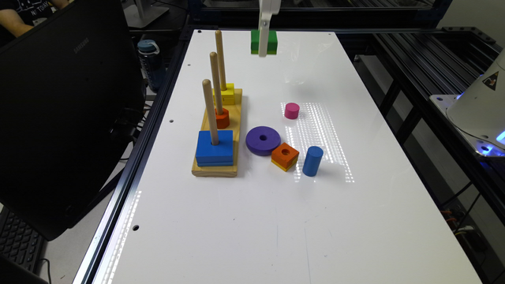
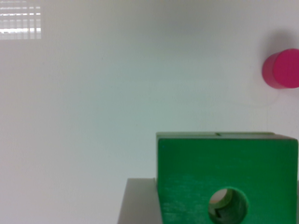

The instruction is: Pick up green block.

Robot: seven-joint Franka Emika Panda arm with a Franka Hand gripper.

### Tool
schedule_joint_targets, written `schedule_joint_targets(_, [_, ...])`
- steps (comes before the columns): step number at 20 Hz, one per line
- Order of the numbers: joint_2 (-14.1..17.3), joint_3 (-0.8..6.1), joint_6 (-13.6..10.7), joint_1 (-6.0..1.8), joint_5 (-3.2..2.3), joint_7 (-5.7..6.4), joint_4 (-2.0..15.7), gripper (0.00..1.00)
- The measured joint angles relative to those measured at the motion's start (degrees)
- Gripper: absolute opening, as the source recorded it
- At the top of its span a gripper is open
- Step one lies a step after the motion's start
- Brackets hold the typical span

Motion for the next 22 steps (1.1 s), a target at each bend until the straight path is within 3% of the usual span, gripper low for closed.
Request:
schedule_joint_targets(1, [-0.77,0.03,-0.68,-0.01,0.36,-0.23,-0.12,0.0])
schedule_joint_targets(6, [-1.41,0.05,-1.19,-0.03,0.52,-0.28,0.1,0.0])
schedule_joint_targets(11, [-4.02,0.14,-3.69,-0.02,1.35,-0.59,0.24,0.0])
schedule_joint_targets(15, [-4.11,0.15,-3.73,-0.02,1.42,-0.59,0.35,0.0])
schedule_joint_targets(19, [-6.57,0.18,-6.72,-0.01,1.91,-0.75,1.22,0.0])
schedule_joint_targets(22, [-7.07,0.18,-7.3,-0.01,2.08,-0.86,1.2,0.0])
